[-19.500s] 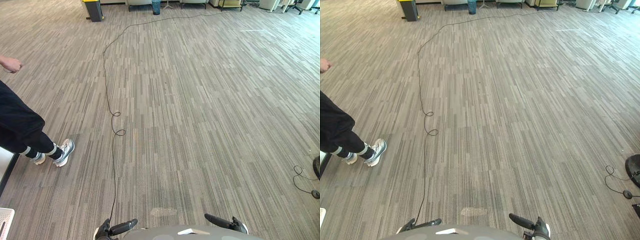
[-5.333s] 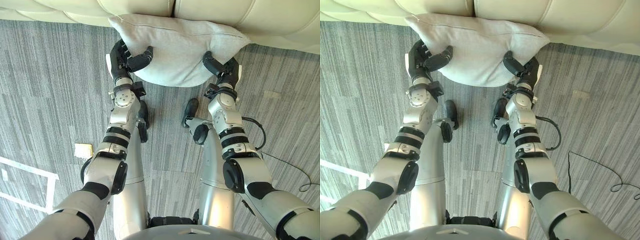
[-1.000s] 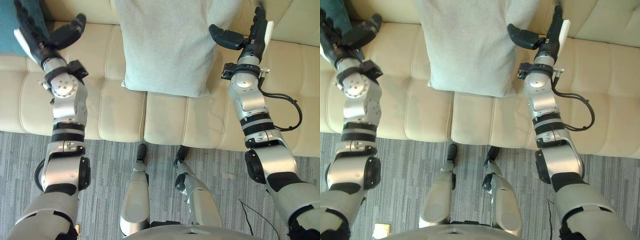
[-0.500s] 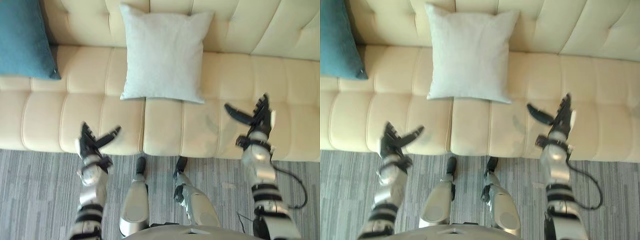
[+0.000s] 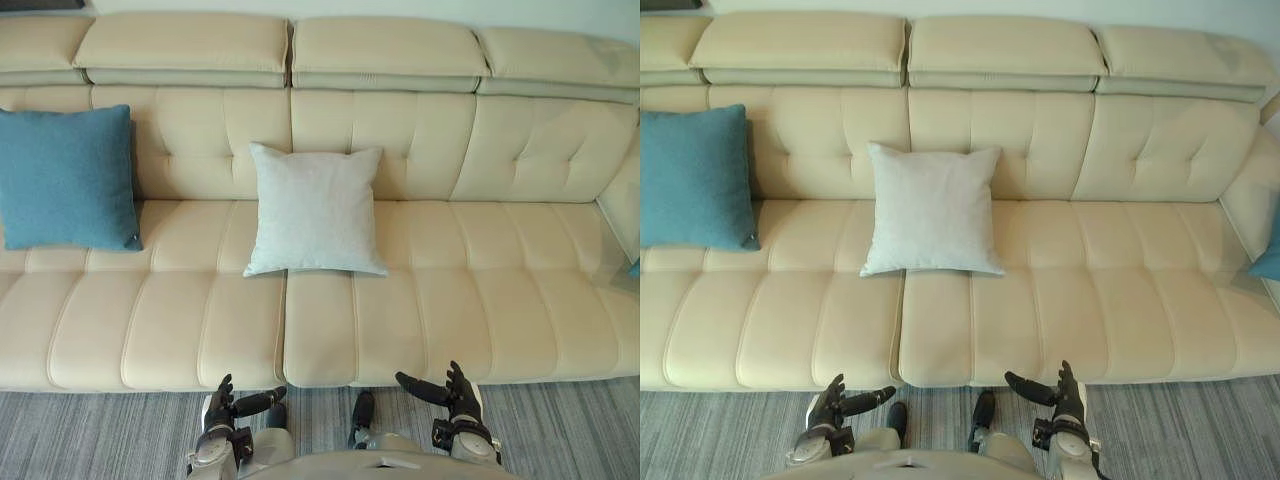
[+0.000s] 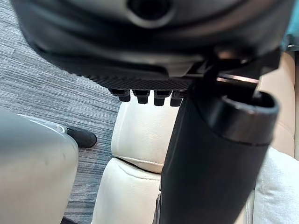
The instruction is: Pick up cushions and gather them together orderly.
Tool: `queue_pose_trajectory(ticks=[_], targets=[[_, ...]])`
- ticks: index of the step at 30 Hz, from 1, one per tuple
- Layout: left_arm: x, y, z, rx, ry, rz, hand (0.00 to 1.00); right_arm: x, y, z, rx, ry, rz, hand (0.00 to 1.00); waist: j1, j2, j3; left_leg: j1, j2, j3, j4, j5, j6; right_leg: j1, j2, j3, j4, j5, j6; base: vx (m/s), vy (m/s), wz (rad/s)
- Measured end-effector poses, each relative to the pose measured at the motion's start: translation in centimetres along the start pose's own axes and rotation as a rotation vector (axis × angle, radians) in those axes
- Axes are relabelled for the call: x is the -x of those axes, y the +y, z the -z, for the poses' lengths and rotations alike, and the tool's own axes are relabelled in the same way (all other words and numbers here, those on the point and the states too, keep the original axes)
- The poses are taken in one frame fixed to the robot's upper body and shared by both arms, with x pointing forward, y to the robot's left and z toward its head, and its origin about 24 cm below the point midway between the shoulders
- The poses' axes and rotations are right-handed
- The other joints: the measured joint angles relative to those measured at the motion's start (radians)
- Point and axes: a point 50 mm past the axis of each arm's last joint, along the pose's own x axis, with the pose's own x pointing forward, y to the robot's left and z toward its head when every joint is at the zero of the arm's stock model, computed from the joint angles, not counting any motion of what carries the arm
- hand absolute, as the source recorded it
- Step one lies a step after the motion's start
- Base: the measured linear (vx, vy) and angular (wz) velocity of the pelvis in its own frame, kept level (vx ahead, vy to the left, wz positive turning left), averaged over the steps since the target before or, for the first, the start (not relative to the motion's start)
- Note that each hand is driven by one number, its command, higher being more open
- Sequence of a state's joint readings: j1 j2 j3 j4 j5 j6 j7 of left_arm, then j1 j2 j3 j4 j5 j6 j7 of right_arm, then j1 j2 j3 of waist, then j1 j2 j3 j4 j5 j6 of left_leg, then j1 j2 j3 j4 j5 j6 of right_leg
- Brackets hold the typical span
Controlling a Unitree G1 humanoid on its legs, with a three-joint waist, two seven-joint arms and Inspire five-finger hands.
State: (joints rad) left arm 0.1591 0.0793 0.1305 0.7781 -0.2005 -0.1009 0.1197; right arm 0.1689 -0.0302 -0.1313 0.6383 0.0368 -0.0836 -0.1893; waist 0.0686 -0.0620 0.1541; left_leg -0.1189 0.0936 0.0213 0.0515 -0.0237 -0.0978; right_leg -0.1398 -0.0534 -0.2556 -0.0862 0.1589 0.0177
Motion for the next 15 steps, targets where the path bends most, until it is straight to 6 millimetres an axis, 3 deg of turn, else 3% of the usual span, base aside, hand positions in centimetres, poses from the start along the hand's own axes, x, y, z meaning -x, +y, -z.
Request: queue_pose_trajectory(ticks=[2,5,12,14,15], targets=[[0.2,0.2,1.4,-0.055,0.057,-0.003,1.0,0.2,-0.1,1.7,0.011,0.073,0.0,1.0,-0.004,0.004,-0.025,0.032,-0.004,0.006,-0.017,0.0,0.001,0.021,-0.004,0.004,-0.002,-0.008,0.002,0.04,0.054,-0.05],[0.2,0.4,1.8,-0.093,0.075,-0.01,1.0,0.4,-0.3,3.0,0.02,0.13,0.004,1.0,-0.01,0.004,-0.047,0.053,-0.008,0.01,-0.03,-0.001,0.004,0.035,-0.008,0.008,-0.001,-0.009,0.009,0.05,0.059,-0.03],[0.2,0.6,2.3,-0.137,0.099,-0.022,1.0,0.4,-0.5,4.1,0.014,0.198,0.021,1.0,-0.013,0.006,-0.06,0.117,-0.015,0.067,-0.015,-0.027,0.023,0.073,-0.017,0.065,0.006,-0.01,0.025,0.03,0.076,-0.24],[0.1,0.6,2.2,-0.143,0.096,-0.02,1.0,0.2,-0.6,4.0,0.01,0.205,0.031,1.0,-0.016,0.009,-0.055,0.095,-0.014,0.089,0.046,-0.054,0.034,0.046,-0.021,0.073,0.061,-0.005,0.044,-0.04,0.083,-0.36],[0.0,0.4,2.1,-0.142,0.093,-0.018,1.0,-0.1,-0.6,3.7,0.015,0.197,0.032,1.0,-0.014,0.025,-0.051,0.066,0.016,0.112,0.082,-0.061,0.054,0.025,-0.012,0.074,0.068,0.026,0.101,-0.11,0.053,-0.42]])
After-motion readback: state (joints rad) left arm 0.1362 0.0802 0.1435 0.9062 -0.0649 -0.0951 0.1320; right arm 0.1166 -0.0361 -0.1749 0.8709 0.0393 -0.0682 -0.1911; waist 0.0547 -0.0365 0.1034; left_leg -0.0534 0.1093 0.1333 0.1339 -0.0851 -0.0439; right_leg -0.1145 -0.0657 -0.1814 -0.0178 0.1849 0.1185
